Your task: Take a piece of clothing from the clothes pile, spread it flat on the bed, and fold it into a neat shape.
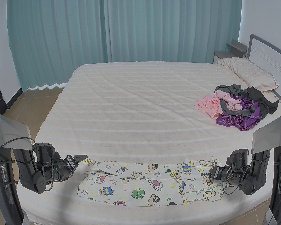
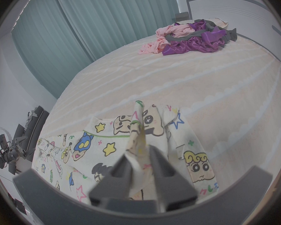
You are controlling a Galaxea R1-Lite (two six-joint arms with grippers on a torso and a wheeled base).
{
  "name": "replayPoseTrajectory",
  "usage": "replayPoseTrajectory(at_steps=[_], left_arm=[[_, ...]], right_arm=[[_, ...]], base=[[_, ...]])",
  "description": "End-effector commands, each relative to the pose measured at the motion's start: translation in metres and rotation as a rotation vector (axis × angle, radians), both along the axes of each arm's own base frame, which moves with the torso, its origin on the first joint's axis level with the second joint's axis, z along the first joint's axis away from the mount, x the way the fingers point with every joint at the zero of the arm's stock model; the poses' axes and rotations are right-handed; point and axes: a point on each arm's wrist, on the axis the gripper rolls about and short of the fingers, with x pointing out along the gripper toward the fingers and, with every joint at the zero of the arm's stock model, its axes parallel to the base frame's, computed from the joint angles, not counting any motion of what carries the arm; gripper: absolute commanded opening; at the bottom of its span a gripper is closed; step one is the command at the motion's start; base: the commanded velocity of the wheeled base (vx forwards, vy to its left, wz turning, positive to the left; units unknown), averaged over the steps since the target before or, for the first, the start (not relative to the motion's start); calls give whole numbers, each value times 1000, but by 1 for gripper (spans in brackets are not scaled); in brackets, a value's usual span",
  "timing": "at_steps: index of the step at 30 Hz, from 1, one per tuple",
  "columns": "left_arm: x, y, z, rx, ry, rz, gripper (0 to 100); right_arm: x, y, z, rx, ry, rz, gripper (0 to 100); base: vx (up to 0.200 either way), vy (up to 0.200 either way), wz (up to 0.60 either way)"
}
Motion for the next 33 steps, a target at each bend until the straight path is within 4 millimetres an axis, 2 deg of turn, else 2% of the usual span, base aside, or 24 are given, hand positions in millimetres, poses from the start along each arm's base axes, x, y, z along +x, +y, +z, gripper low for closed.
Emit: replayPoseTrajectory(at_steps=[1, 6, 8, 9, 12, 15, 16, 17, 18, 21, 24, 27, 33], left_arm=[[0, 0, -1, -1, 4, 0, 100], [0, 0, -1, -2, 4, 1, 100], [0, 0, -1, -1, 5, 0, 100], [0, 0, -1, -2, 6, 1, 100], [0, 0, -1, 0, 5, 1, 100], [0, 0, -1, 0, 6, 4, 100], [0, 0, -1, 0, 6, 4, 100], [0, 0, -1, 0, 4, 4, 100], [0, 0, -1, 0, 6, 4, 100], [0, 0, -2, 1, 7, 4, 100], [0, 0, -1, 0, 6, 4, 100], [0, 0, -1, 0, 6, 4, 100], [0, 0, -1, 2, 5, 4, 100]], right_arm=[[0, -1, 4, 2, -16, -5, 100], [5, -11, 53, 18, -176, -53, 100], [6, -12, 63, 23, -206, -57, 100], [12, -9, 77, 32, -250, -48, 100], [20, 2, 83, 37, -252, -17, 100], [38, 35, 88, 34, -218, 60, 100], [38, 35, 88, 34, -218, 60, 100], [46, 55, 84, 34, -182, 103, 100], [50, 66, 81, 33, -162, 129, 100], [58, 95, 58, 16, -96, 194, 100], [66, 113, 35, -18, -59, 209, 100], [74, 121, 18, -54, -18, 199, 100], [80, 118, 9, -78, 16, 175, 100]], base=[[0, 0, 0], [0, 0, 0], [0, 0, 0], [0, 0, 0], [0, 0, 0], [0, 0, 0], [0, 0, 0], [0, 0, 0], [0, 0, 0], [0, 0, 0], [0, 0, 0], [0, 0, 0], [0, 0, 0]])
